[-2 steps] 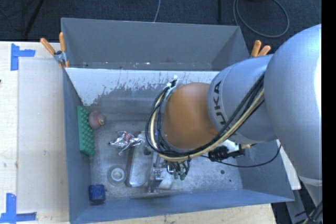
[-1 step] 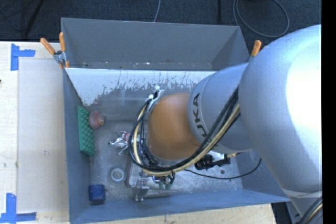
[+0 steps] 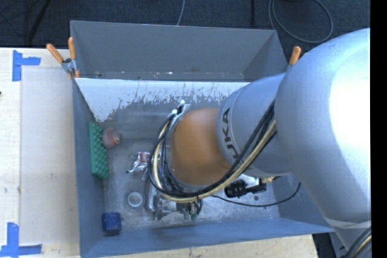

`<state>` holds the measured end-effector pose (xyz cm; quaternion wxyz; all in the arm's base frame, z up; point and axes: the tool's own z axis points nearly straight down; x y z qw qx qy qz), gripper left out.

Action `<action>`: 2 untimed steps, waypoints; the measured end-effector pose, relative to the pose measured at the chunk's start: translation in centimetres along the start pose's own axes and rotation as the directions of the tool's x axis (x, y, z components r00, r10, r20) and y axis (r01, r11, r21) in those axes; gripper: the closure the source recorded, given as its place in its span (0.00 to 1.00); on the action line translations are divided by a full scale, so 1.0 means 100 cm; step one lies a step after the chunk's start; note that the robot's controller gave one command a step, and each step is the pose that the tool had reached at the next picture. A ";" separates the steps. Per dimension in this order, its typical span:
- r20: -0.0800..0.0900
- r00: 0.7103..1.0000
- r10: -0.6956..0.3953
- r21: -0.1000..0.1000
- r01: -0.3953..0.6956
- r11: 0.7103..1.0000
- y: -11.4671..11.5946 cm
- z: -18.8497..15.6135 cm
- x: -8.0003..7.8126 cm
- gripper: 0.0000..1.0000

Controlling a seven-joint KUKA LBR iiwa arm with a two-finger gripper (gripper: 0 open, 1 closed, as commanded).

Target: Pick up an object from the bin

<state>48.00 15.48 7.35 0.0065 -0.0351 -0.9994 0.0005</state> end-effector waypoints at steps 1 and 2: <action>0.019 0.994 -0.109 -0.001 0.109 0.994 -0.008 -0.111 -0.006 1.00; 0.020 0.967 -0.256 0.003 0.256 0.967 -0.063 -0.233 -0.033 1.00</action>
Offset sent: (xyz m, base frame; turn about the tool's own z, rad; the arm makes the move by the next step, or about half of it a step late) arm 0.0057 -0.0083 0.1075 -0.1084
